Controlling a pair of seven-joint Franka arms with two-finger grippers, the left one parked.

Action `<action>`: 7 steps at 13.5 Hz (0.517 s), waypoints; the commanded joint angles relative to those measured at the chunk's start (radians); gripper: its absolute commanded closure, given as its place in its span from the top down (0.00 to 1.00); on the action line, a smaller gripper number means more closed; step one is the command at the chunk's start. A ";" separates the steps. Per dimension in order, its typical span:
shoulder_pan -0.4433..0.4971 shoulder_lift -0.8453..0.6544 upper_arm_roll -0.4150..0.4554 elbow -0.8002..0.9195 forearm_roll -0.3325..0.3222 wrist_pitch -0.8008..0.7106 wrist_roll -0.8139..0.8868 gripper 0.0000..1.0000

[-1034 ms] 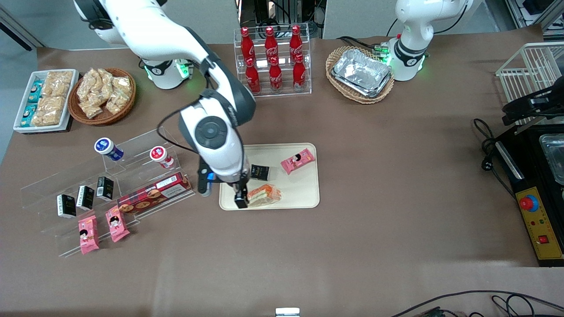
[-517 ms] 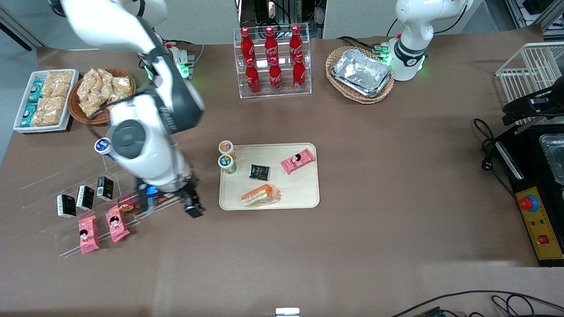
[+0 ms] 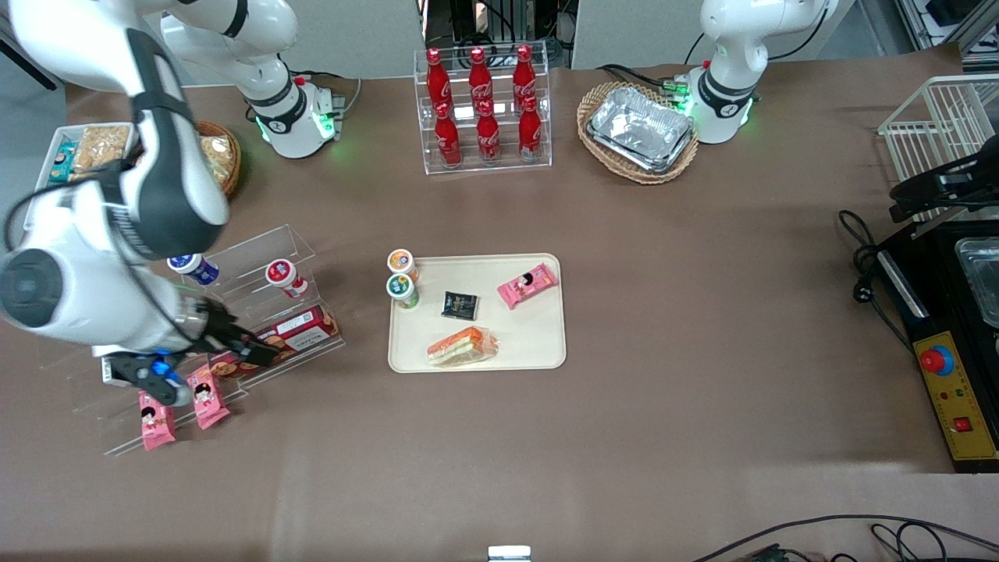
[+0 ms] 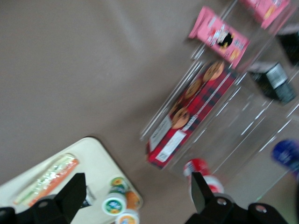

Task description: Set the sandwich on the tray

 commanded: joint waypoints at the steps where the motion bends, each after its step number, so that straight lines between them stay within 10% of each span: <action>1: -0.104 -0.068 0.002 -0.024 0.010 -0.019 -0.351 1.00; 7: -0.109 -0.282 -0.110 -0.241 -0.004 0.159 -0.717 1.00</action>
